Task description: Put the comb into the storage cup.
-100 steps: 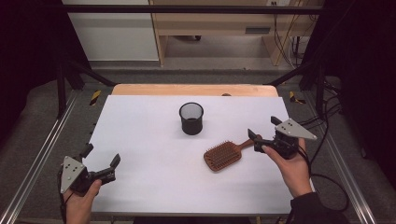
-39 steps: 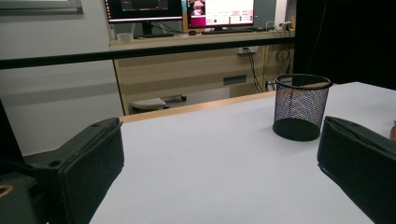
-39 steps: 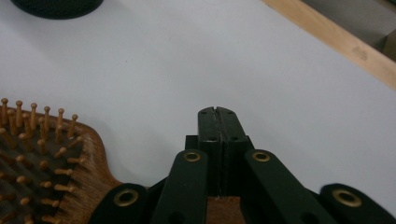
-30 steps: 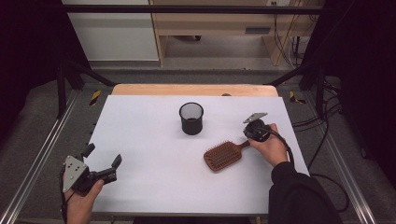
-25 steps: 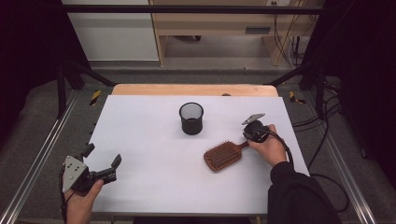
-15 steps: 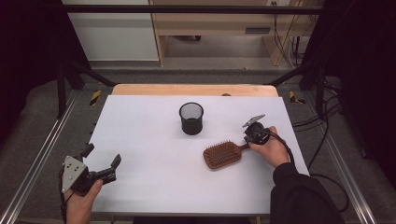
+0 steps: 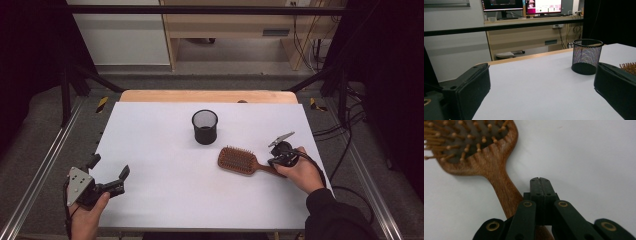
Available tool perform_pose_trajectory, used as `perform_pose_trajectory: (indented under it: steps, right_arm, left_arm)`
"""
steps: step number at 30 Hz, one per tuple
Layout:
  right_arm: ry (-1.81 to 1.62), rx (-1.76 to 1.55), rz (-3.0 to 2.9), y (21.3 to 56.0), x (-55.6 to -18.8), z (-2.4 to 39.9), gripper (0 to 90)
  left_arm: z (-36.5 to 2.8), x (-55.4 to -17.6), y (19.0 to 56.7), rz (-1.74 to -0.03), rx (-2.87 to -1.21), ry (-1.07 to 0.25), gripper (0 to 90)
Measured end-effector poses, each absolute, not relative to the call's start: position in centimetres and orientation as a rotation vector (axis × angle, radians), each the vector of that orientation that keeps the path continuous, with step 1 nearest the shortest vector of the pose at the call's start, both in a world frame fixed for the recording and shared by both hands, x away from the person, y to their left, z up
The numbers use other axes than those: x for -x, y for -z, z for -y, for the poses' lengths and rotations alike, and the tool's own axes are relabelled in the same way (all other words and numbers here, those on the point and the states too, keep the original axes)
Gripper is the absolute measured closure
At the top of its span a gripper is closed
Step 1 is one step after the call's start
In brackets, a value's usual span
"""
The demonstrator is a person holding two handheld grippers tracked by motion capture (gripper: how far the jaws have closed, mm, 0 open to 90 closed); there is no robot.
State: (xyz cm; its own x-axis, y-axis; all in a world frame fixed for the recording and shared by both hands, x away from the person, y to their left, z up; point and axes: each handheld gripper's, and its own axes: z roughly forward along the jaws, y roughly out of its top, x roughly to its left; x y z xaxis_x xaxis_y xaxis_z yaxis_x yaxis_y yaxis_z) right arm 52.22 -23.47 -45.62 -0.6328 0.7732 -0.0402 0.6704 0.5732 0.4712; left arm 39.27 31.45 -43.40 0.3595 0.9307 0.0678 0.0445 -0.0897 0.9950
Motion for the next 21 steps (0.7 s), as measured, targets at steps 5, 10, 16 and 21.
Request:
perform_pose_trajectory:
  steps: [5, 10, 16, 21]
  right_arm:
    - [-0.628, -1.221, -2.597, 45.5, -51.2, 23.5, 90.0]
    - [-0.648, -1.210, -2.624, 45.6, -50.3, 23.2, 90.0]
    - [-0.676, -1.239, -2.643, 45.6, -49.6, 22.8, 90.0]
    - [-0.677, -1.219, -2.669, 45.5, -49.0, 22.1, 90.0]
  left_arm:
    - [-31.3, -39.3, 43.5, -0.934, -1.470, -0.957, 0.7]
    - [-31.4, -39.3, 43.4, -0.936, -1.468, -0.958, 0.7]
    - [-31.3, -39.3, 43.4, -0.932, -1.470, -0.959, 0.7]
    - [-31.4, -39.3, 43.5, -0.934, -1.470, -0.956, 0.7]
